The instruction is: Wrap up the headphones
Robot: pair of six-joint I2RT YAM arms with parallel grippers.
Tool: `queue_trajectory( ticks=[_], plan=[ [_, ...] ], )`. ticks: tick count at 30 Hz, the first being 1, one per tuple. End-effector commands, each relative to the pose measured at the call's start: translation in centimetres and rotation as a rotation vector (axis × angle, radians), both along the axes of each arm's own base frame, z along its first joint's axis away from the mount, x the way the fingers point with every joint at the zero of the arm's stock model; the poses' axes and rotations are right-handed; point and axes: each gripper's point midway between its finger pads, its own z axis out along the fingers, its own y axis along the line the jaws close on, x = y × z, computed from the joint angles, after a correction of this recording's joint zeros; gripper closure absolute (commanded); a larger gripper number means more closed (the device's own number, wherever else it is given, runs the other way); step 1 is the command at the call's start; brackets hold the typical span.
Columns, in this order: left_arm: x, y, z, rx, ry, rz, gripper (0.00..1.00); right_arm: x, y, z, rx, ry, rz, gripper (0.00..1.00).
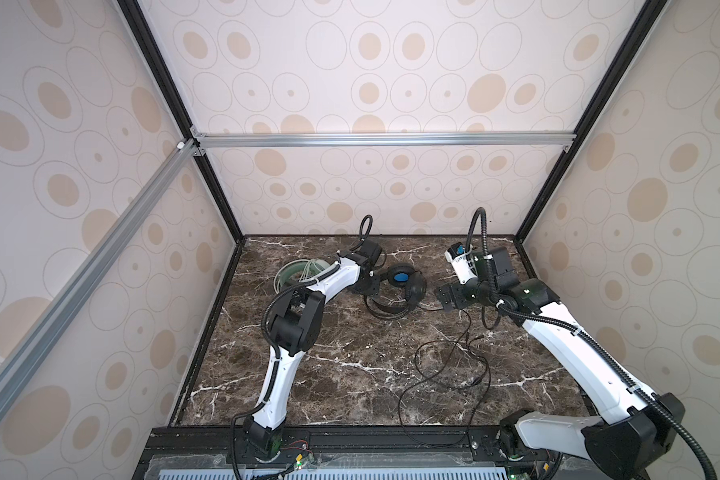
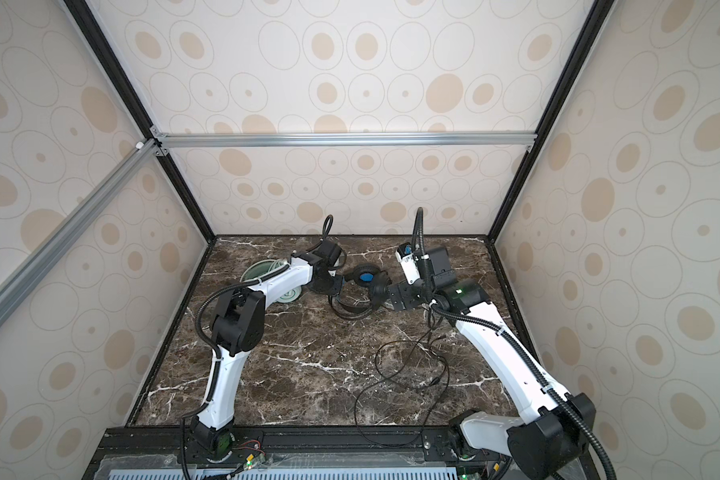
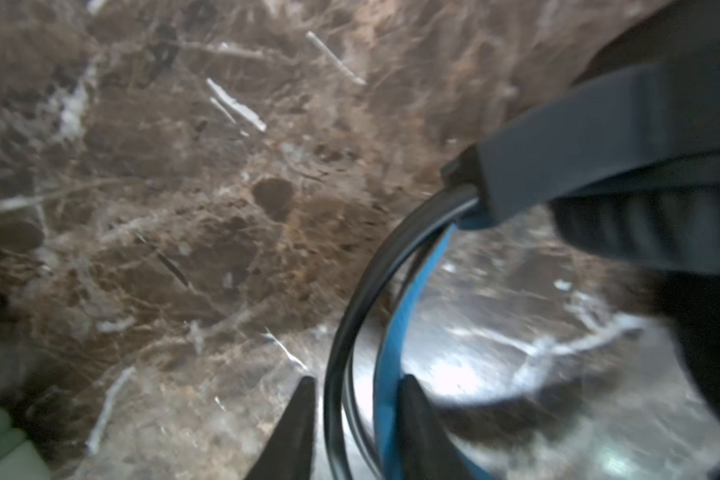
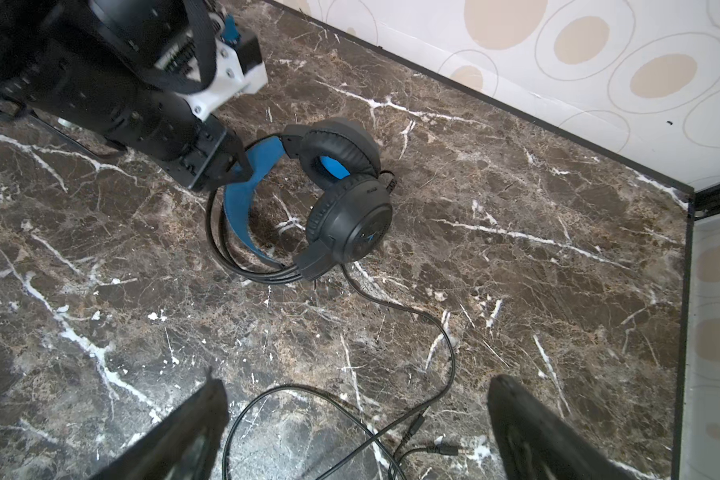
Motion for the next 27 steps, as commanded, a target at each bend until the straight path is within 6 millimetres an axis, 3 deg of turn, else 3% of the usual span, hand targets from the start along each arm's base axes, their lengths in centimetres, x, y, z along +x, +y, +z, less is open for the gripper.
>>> queue_trajectory(
  ticks=[1,4,7,15,19,27],
  plan=[
    [2.3,-0.3,3.1,-0.011,-0.133,0.116,0.4,-0.1,-0.3,0.4,-0.012,-0.005,-0.001,0.0],
    [2.2,-1.0,5.1,-0.058,-0.162,0.14,0.15,-0.2,-0.5,0.3,-0.018,-0.008,-0.005,0.0],
    [1.3,-1.2,6.7,-0.091,-0.17,0.181,0.02,-0.1,-0.6,0.1,-0.027,-0.009,-0.009,0.0],
    [-3.9,-2.0,7.1,-0.178,-0.135,0.383,0.02,0.0,-0.4,-0.2,-0.023,-0.01,-0.002,0.0],
    [-5.9,-2.6,5.4,-0.201,-0.068,0.479,0.02,-0.1,-0.3,-0.2,-0.013,-0.015,0.001,0.0],
    [-5.5,-1.8,4.0,-0.148,-0.053,0.536,0.02,-0.2,-0.3,0.0,-0.002,-0.031,0.006,0.0]
  ],
)
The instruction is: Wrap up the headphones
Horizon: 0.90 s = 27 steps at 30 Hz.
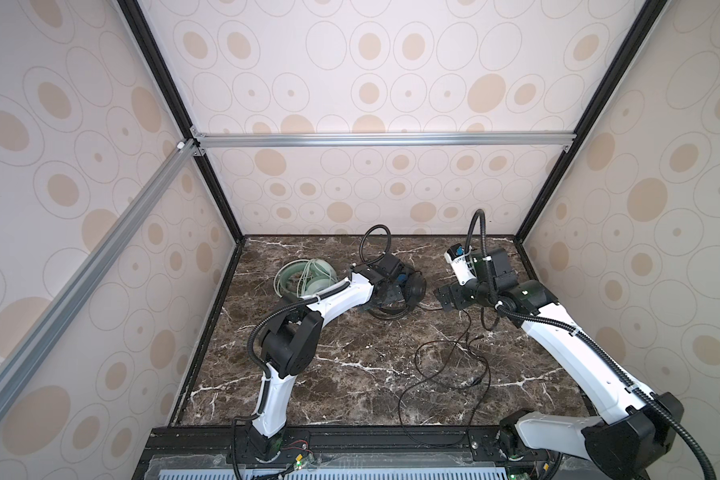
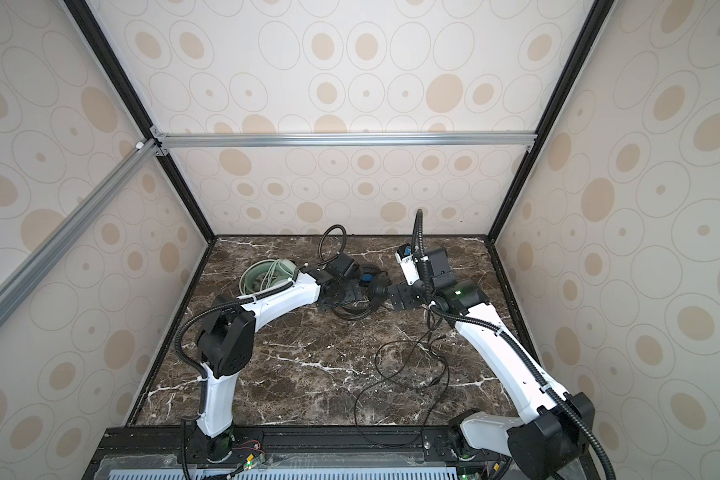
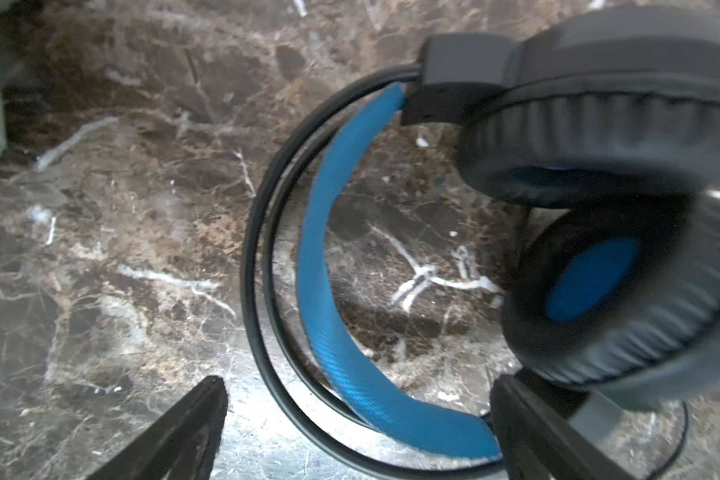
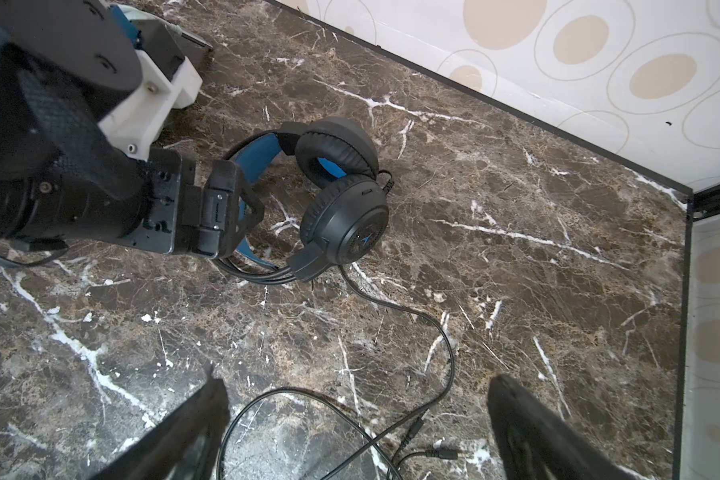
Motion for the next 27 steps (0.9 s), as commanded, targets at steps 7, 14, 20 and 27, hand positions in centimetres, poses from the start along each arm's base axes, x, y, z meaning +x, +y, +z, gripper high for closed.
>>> queue_trajectory(
  ticks=[7,14,20,27],
  plan=[
    [1.7,1.7,-3.1,0.044,0.06,0.069,0.03,-0.2,-0.1,0.5,0.007,-0.029,0.009,0.0],
    [1.5,1.0,-5.2,0.012,0.09,0.086,0.11,0.1,0.0,0.6,0.006,-0.026,0.008,0.0],
    [1.2,1.2,-5.9,0.038,0.085,0.077,0.32,0.2,0.1,0.4,0.005,-0.022,0.009,0.0],
    [2.0,3.8,-4.5,0.186,0.051,0.027,0.77,0.3,-0.1,0.2,-0.008,-0.02,0.006,0.0]
  ],
)
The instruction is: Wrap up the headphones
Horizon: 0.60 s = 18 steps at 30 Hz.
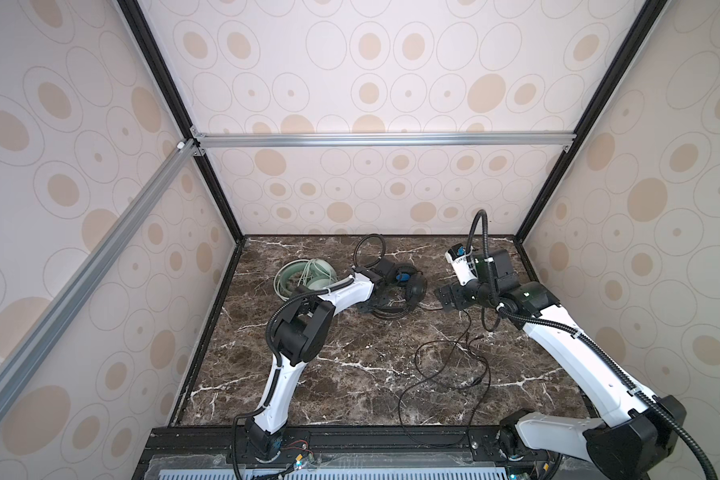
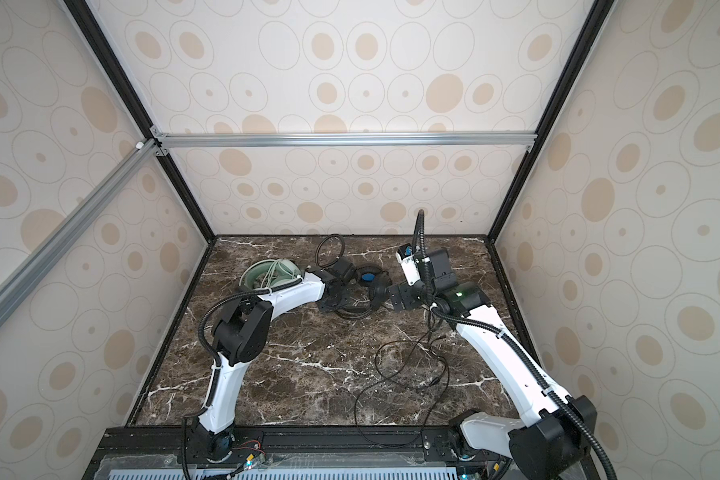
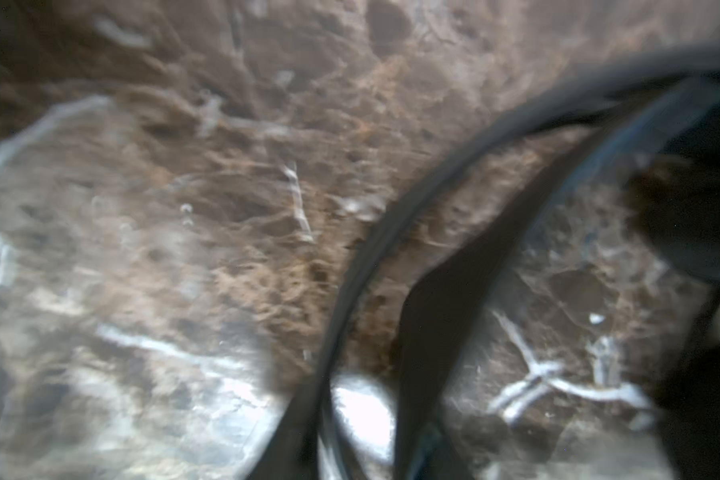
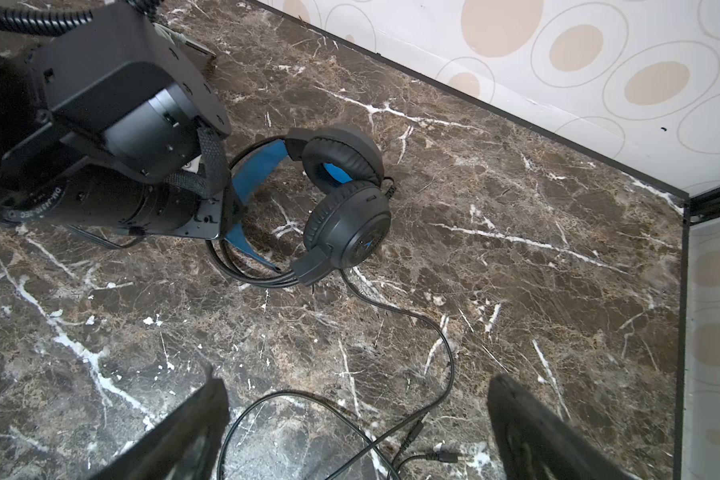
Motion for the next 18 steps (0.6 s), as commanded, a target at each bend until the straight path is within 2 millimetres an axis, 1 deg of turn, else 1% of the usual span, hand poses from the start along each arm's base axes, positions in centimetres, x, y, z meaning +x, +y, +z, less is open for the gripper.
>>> queue_trajectory(
  ticks=[1,3,5,6,7,8,10,11,13,16,18],
  plan=[
    [0.7,2.0,1.2,0.1,-0.025,-0.027,0.77,0.4,-0.1,-0.1,-0.016,-0.007,0.002,0.0],
    [1.3,2.8,1.9,0.099,-0.038,-0.05,0.8,0.5,-0.1,0.0,-0.02,-0.008,0.003,0.0],
    [2.0,2.7,2.6,0.08,-0.053,-0.122,0.82,0.5,-0.2,0.1,-0.022,-0.008,0.003,0.0],
    [2.3,2.9,3.1,0.085,-0.059,-0.153,0.87,0.4,-0.2,0.1,-0.023,-0.008,0.002,0.0],
    [2.6,2.6,3.6,0.084,-0.074,-0.207,0.9,0.5,-0.2,-0.1,-0.026,-0.004,0.002,0.0],
    [2.8,2.1,4.0,0.064,-0.083,-0.262,0.9,0.5,-0.2,-0.1,-0.026,-0.004,0.002,0.0],
    [2.8,0.4,4.5,0.006,-0.085,-0.403,0.92,0.5,-0.1,-0.2,-0.024,0.002,0.004,0.0],
    [2.5,-0.1,4.5,-0.002,-0.075,-0.463,0.94,0.5,-0.1,-0.1,-0.023,0.0,0.004,0.0],
    [1.9,-0.6,4.4,0.009,-0.029,-0.568,0.95,0.6,0.0,-0.2,-0.023,0.004,0.005,0.0],
    [1.3,0.2,4.1,0.079,0.018,-0.64,0.98,0.5,-0.1,-0.3,-0.025,0.01,0.005,0.0],
    [1.1,0.7,3.8,0.112,0.031,-0.656,0.97,0.4,-0.1,-0.3,-0.026,0.008,0.004,0.0]
  ],
)
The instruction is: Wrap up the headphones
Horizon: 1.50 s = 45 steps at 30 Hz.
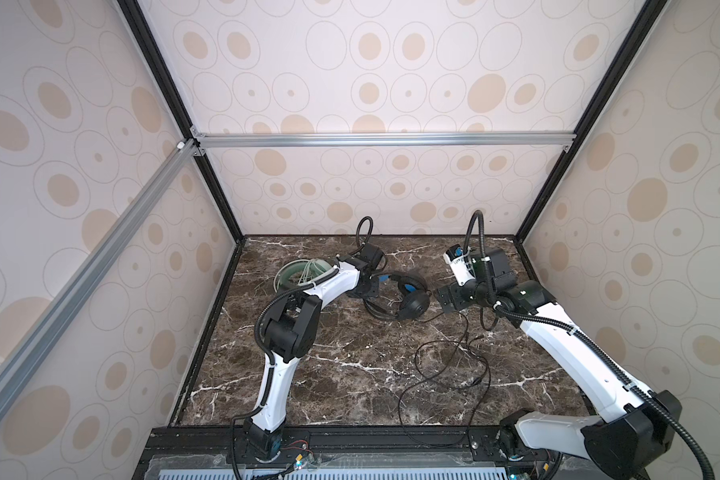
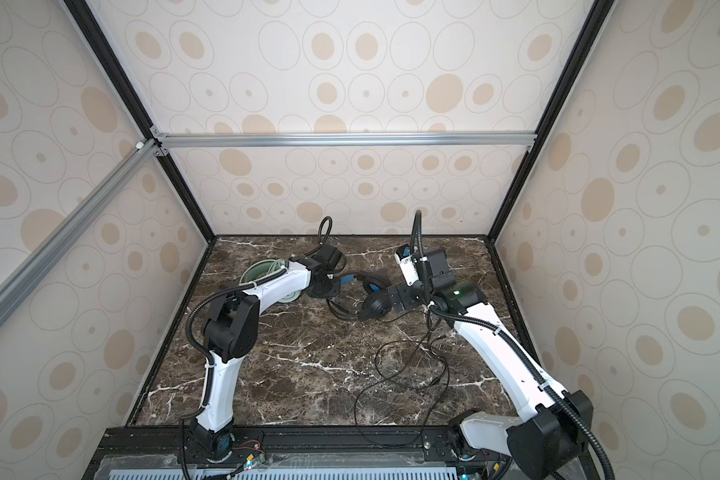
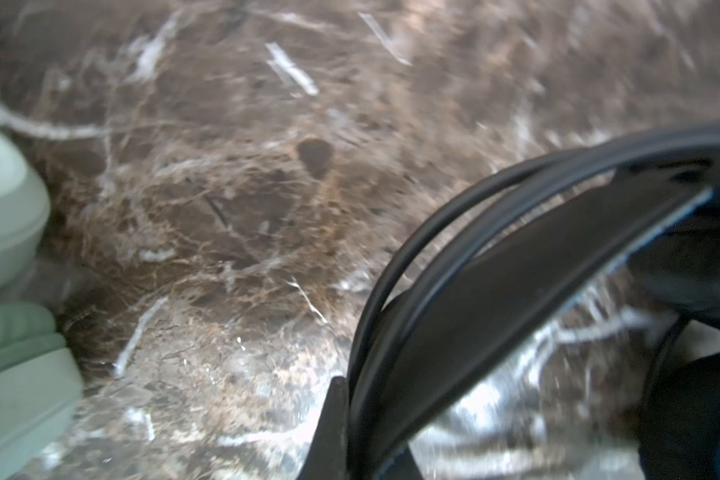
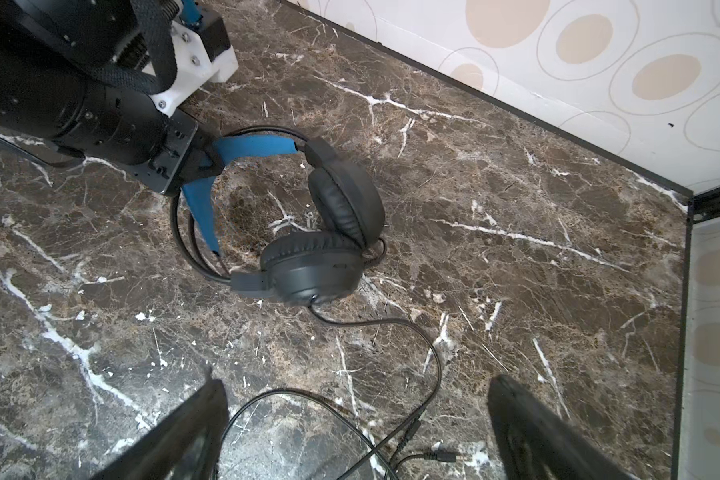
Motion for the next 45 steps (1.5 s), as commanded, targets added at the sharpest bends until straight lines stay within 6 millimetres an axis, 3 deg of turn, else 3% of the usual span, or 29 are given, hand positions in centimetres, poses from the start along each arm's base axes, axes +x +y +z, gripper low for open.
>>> queue_trajectory(
  ticks=[1,5,8,15,18,24,29,42,45],
  plan=[
    [-1.1,-0.1,0.6,0.058,0.027,-0.155,0.96,0.1,-0.2,0.4,-0.007,-0.008,0.0,0.0],
    [-0.9,0.2,-0.6,0.085,0.026,-0.159,0.83,0.0,-0.2,0.6,-0.008,-0.014,0.0,0.0],
    [0.3,0.2,-0.7,0.096,-0.013,-0.134,0.73,0.0,-0.2,0.8,-0.002,-0.017,0.001,0.0],
    [2.1,-0.4,0.8,0.065,-0.048,-0.012,0.32,-0.3,-0.3,1.0,0.001,-0.021,0.0,0.0],
    [1.8,-0.7,2.0,0.022,-0.059,0.047,0.22,-0.4,-0.4,1.0,0.0,-0.026,-0.002,0.0],
    [-1.0,-1.4,3.6,-0.05,-0.042,0.163,0.18,-0.4,-0.3,0.9,0.006,-0.024,0.001,0.0],
    [-2.6,-0.8,2.9,-0.092,-0.01,0.279,0.17,-0.4,0.0,0.7,0.024,-0.021,0.006,0.0],
    [-2.7,0.0,0.5,-0.068,0.032,0.307,0.18,-0.7,0.0,0.8,0.035,-0.022,0.006,0.0],
    [-2.2,-0.1,2.6,0.018,-0.034,0.245,0.19,-0.8,0.0,0.8,0.031,-0.015,0.009,0.0]
  ],
)
